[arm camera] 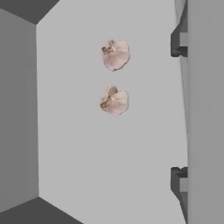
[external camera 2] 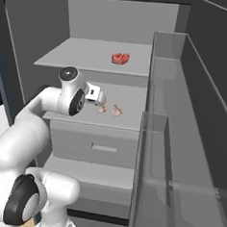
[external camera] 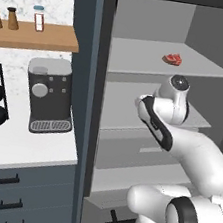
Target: Place one garlic and one steak in each tupperware on the nearby counter, to pack two identical lunches.
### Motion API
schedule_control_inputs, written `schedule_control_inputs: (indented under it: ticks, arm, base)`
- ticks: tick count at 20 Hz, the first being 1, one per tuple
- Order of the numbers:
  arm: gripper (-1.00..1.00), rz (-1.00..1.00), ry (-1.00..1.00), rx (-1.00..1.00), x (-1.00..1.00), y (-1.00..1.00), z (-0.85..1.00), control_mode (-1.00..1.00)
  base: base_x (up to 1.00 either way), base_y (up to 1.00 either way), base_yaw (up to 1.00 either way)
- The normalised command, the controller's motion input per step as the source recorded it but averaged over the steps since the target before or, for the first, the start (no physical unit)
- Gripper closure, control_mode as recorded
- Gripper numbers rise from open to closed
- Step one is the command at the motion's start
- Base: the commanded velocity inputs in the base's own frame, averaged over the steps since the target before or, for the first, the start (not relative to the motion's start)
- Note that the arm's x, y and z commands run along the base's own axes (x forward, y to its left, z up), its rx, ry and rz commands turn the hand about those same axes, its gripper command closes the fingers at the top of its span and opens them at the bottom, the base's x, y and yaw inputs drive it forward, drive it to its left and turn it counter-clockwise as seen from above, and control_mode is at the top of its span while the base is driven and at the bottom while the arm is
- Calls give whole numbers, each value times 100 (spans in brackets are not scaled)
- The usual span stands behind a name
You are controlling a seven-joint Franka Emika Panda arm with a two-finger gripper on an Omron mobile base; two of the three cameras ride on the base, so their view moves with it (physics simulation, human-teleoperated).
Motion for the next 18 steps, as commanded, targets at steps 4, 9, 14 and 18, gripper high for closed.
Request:
schedule_control_inputs:
  ticks: [4, 9, 14, 18]
  arm:
    - [-100, 0, 15, 0, 26, -9, -29, -100]
    - [-100, 0, 3, 0, 1, -1, -55, -100]
    - [-100, 2, 0, 0, 10, 0, -77, -100]
    - [-100, 2, -6, -6, 31, 0, -23, -100]
  base:
    - [0, 0, 0]
    - [0, 0, 0]
    - [0, 0, 0]
    - [0, 0, 0]
